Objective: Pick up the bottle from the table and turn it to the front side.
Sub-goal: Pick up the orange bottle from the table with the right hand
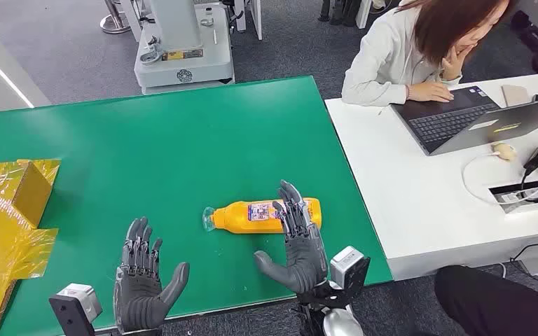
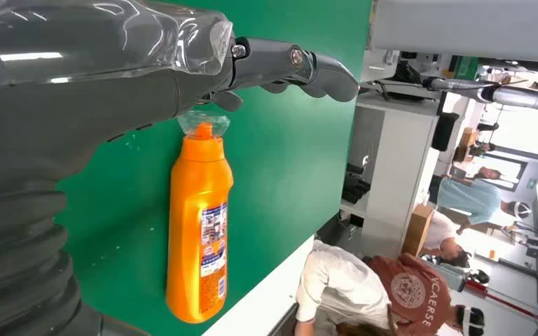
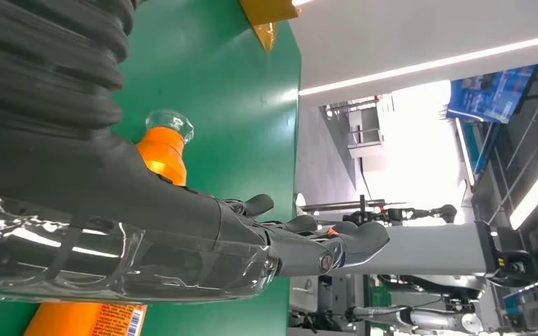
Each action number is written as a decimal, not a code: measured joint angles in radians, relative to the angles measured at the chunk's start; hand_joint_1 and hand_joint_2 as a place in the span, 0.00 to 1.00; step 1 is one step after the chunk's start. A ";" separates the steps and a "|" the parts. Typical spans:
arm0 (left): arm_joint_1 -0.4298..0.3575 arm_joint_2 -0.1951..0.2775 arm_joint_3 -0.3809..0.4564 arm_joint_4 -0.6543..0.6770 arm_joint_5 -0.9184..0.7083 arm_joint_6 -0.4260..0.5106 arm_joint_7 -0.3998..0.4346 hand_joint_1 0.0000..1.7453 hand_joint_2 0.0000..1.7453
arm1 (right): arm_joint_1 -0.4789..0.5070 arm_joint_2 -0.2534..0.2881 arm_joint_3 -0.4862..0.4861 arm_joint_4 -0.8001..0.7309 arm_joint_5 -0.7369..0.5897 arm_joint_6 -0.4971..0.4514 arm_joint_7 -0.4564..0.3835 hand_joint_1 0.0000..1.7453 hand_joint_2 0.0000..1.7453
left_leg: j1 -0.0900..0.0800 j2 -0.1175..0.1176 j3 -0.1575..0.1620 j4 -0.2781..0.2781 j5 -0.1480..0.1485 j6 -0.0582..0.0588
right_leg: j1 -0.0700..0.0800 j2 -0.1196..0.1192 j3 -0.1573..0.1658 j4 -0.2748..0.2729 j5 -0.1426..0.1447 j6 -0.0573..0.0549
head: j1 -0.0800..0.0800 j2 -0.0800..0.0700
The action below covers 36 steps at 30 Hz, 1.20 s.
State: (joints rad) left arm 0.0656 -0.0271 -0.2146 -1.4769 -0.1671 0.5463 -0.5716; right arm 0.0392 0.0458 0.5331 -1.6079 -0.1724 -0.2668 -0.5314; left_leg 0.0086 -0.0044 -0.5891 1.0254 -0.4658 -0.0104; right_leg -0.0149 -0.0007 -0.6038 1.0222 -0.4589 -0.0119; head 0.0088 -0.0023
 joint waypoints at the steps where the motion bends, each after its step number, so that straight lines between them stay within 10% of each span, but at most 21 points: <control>1: 0.001 0.001 0.000 -0.001 0.000 0.000 0.000 0.00 1.00 | -0.001 0.000 0.000 0.002 0.000 0.000 0.000 0.00 1.00 | 0.000 0.000 0.000 0.000 0.000 0.000 | 0.000 0.000 0.000 0.000 0.000 0.000 | 0.000 0.000; 36: 0.075 0.027 0.038 -0.105 0.006 0.065 -0.001 0.00 1.00 | -0.127 0.000 0.078 0.152 -0.090 0.054 -0.014 0.00 1.00 | 0.000 -0.001 0.000 0.000 0.000 0.000 | 0.000 -0.001 0.000 0.000 -0.001 0.000 | 0.000 0.000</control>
State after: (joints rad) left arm 0.1402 0.0003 -0.1769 -1.5823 -0.1615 0.6109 -0.5722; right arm -0.0879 0.0458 0.6107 -1.4562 -0.2626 -0.2126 -0.5449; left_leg 0.0086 -0.0050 -0.5896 1.0254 -0.4661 -0.0102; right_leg -0.0149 -0.0013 -0.6037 1.0222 -0.4596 -0.0118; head 0.0089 -0.0023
